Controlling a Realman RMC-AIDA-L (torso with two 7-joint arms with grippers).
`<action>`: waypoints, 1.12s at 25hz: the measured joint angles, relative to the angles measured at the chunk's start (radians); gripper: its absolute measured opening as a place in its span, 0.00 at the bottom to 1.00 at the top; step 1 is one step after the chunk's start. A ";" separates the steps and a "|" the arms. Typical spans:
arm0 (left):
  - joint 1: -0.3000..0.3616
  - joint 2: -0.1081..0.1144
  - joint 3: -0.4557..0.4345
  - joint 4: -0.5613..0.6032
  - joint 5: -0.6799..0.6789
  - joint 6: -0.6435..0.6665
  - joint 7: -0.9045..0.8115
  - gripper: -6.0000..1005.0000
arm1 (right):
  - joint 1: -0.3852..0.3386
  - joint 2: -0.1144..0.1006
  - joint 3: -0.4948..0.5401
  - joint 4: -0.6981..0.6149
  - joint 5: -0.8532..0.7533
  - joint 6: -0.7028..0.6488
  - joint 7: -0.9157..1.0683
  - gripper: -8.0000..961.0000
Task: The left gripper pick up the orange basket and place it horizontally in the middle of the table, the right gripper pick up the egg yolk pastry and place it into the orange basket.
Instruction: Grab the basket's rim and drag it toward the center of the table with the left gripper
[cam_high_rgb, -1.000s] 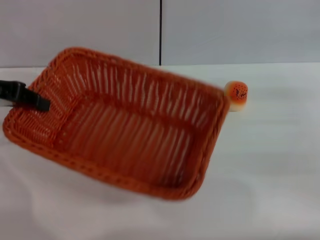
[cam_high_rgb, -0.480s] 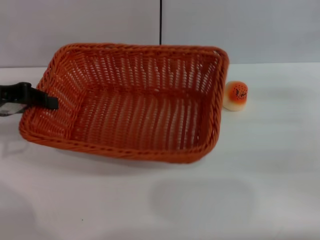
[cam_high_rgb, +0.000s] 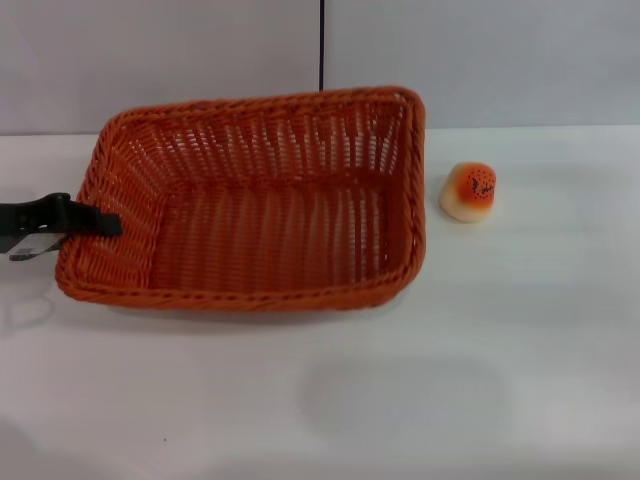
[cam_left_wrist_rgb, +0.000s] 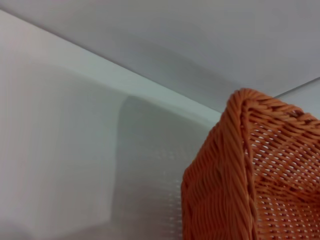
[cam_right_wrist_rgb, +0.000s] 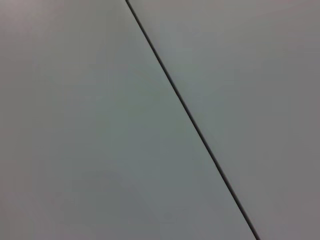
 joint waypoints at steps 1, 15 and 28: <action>0.002 0.000 0.003 0.000 0.000 0.000 0.000 0.15 | 0.005 -0.002 0.001 0.000 0.000 0.003 -0.001 0.49; -0.004 -0.002 0.084 0.010 -0.014 0.009 -0.006 0.15 | 0.035 -0.011 0.028 -0.025 0.004 0.028 -0.005 0.48; -0.018 0.009 0.085 0.024 -0.017 0.097 -0.004 0.27 | 0.043 -0.013 0.029 -0.041 0.008 0.055 -0.001 0.48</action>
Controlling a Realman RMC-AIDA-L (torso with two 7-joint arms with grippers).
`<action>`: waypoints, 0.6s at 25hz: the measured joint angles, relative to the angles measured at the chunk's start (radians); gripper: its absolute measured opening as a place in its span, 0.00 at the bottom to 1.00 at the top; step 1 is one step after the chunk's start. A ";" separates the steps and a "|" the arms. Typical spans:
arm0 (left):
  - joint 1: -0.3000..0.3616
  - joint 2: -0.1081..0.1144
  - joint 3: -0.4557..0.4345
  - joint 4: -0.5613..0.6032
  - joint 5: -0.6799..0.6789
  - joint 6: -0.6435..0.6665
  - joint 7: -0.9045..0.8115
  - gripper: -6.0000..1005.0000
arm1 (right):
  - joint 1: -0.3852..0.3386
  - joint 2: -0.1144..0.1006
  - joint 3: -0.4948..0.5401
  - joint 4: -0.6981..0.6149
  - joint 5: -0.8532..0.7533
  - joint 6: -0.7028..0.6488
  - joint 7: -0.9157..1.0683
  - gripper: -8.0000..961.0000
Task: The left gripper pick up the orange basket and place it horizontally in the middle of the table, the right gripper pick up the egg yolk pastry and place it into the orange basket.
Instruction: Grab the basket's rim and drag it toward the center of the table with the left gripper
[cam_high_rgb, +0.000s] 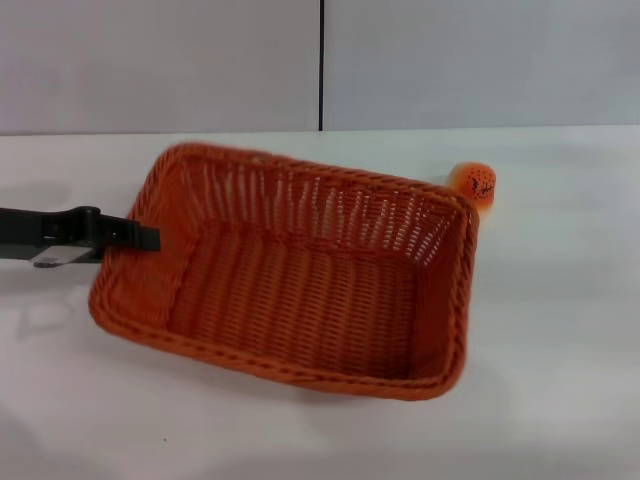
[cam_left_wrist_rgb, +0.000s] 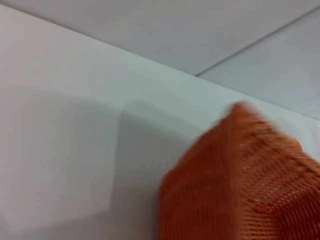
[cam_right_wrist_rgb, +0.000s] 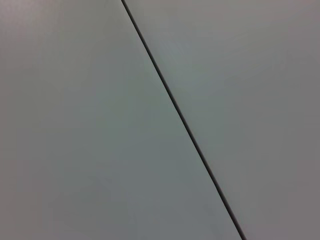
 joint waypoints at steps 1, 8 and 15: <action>0.000 0.001 0.001 0.002 0.000 0.012 0.001 0.30 | 0.000 0.000 0.000 -0.001 0.000 0.000 0.001 0.47; 0.018 0.021 -0.015 0.021 0.000 0.078 0.008 0.46 | 0.000 0.000 0.000 -0.001 0.000 -0.010 0.002 0.47; 0.031 0.041 -0.039 0.056 -0.001 0.167 0.017 0.64 | -0.007 0.006 0.000 -0.011 0.001 -0.024 0.004 0.46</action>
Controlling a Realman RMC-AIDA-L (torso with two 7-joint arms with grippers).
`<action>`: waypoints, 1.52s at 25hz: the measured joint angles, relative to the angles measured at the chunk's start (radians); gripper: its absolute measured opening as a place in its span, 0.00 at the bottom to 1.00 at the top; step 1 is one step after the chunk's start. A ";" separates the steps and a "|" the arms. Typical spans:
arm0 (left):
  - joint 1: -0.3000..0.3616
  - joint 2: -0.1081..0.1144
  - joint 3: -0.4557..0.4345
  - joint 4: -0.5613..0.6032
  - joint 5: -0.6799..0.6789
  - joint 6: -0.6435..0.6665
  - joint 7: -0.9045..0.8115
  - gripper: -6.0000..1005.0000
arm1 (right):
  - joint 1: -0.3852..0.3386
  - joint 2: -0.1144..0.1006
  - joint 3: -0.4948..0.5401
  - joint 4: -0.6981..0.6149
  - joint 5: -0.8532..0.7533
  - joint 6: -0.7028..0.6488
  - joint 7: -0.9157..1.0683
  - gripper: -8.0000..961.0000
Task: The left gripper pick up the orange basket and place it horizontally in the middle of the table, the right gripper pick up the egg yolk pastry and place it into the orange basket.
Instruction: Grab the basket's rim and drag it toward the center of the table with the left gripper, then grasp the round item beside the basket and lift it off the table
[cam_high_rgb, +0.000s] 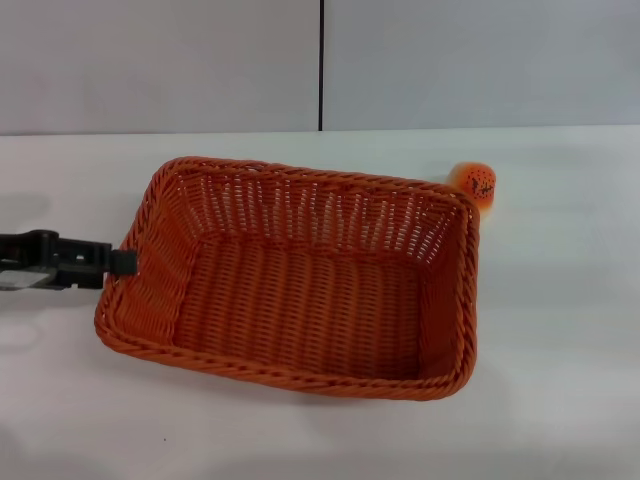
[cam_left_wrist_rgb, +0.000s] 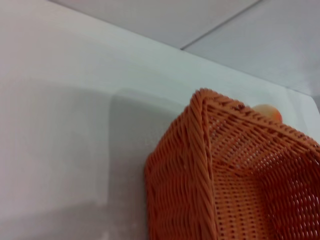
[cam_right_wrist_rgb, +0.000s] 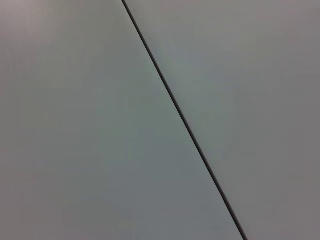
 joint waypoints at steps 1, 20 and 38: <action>0.001 0.004 -0.002 0.000 -0.001 0.010 0.001 0.68 | -0.001 0.001 0.000 -0.001 0.000 0.000 0.000 0.46; 0.009 0.010 -0.167 -0.113 -0.479 0.065 0.473 0.66 | -0.040 -0.054 -0.010 -0.321 -0.522 0.203 0.647 0.45; 0.017 -0.050 -0.212 -0.396 -0.924 -0.015 1.021 0.66 | 0.263 -0.158 -0.155 -0.511 -1.639 0.082 1.232 0.44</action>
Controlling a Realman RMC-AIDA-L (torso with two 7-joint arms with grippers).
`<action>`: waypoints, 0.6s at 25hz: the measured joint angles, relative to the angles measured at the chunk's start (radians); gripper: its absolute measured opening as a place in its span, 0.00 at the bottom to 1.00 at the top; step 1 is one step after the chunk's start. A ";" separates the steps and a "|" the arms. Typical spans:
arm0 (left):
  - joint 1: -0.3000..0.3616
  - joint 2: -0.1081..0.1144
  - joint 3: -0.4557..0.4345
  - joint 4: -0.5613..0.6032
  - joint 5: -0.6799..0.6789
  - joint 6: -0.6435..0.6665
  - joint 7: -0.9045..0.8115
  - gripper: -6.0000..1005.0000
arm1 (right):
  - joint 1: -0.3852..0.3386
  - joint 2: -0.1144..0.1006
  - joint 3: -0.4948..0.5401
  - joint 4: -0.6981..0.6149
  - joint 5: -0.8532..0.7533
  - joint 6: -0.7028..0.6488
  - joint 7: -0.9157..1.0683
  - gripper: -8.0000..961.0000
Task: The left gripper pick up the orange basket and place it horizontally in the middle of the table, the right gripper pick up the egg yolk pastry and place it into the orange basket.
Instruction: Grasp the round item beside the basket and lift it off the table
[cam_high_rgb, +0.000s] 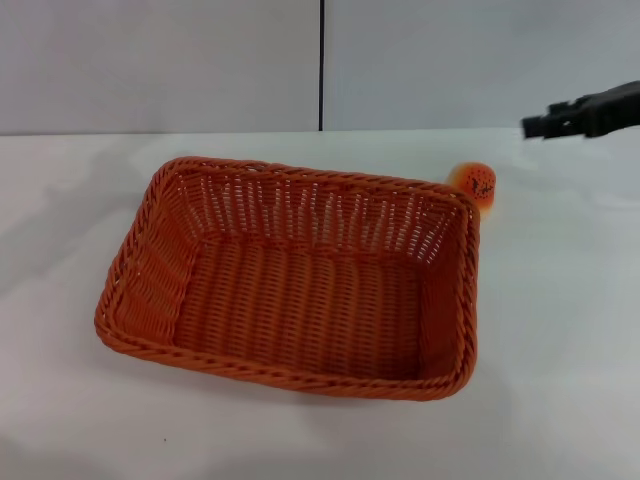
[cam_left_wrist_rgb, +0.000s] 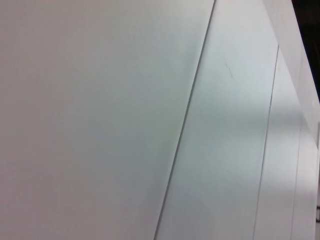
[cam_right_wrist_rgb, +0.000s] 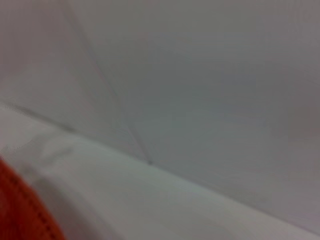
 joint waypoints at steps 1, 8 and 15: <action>0.000 -0.002 0.000 -0.022 -0.014 0.001 0.015 0.66 | 0.006 0.002 -0.030 0.000 -0.001 0.005 0.006 0.44; 0.004 -0.001 0.003 -0.145 -0.078 0.014 0.135 0.66 | 0.034 0.031 -0.235 0.013 -0.005 0.099 0.060 0.43; 0.000 -0.002 0.003 -0.153 -0.085 0.018 0.141 0.66 | 0.069 0.057 -0.325 0.078 -0.020 0.213 0.067 0.43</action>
